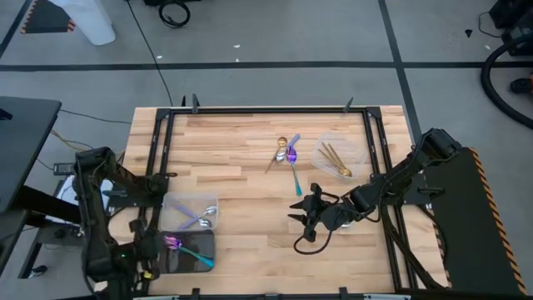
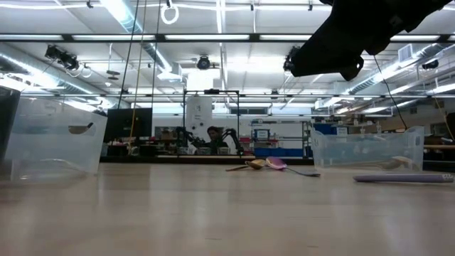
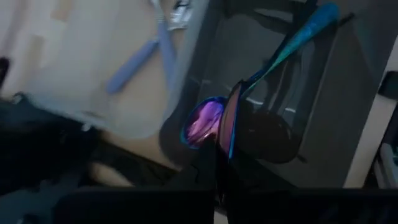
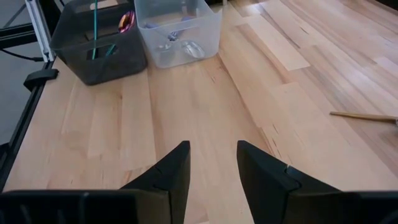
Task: Sort silverware by color (type)
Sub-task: Put the blue spoon into the black bin, then put the purple spoon into the bottom transparent bin
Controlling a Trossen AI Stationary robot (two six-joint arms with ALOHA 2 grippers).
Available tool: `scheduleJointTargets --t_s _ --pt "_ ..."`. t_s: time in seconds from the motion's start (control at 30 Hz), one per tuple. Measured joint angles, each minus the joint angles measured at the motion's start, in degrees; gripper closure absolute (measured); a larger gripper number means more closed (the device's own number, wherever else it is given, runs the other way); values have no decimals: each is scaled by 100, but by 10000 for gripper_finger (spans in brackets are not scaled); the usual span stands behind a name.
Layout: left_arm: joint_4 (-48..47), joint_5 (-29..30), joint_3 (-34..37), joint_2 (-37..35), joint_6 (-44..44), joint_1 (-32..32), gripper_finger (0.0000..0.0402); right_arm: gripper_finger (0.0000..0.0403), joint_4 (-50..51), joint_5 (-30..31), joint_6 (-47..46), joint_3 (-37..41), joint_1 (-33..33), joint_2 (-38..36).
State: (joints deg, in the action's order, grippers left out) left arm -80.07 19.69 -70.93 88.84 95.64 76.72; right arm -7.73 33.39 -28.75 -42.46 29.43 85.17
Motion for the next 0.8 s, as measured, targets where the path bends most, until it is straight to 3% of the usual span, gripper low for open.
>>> scheduleJointTargets --t_s 0.3,0.8 --pt "803 -255 496 -2 -757 -509 386 261 -17 0 0 0 0 0" --pt "761 -425 707 4 -797 -792 310 261 -20 -27 -2 0 0 0"
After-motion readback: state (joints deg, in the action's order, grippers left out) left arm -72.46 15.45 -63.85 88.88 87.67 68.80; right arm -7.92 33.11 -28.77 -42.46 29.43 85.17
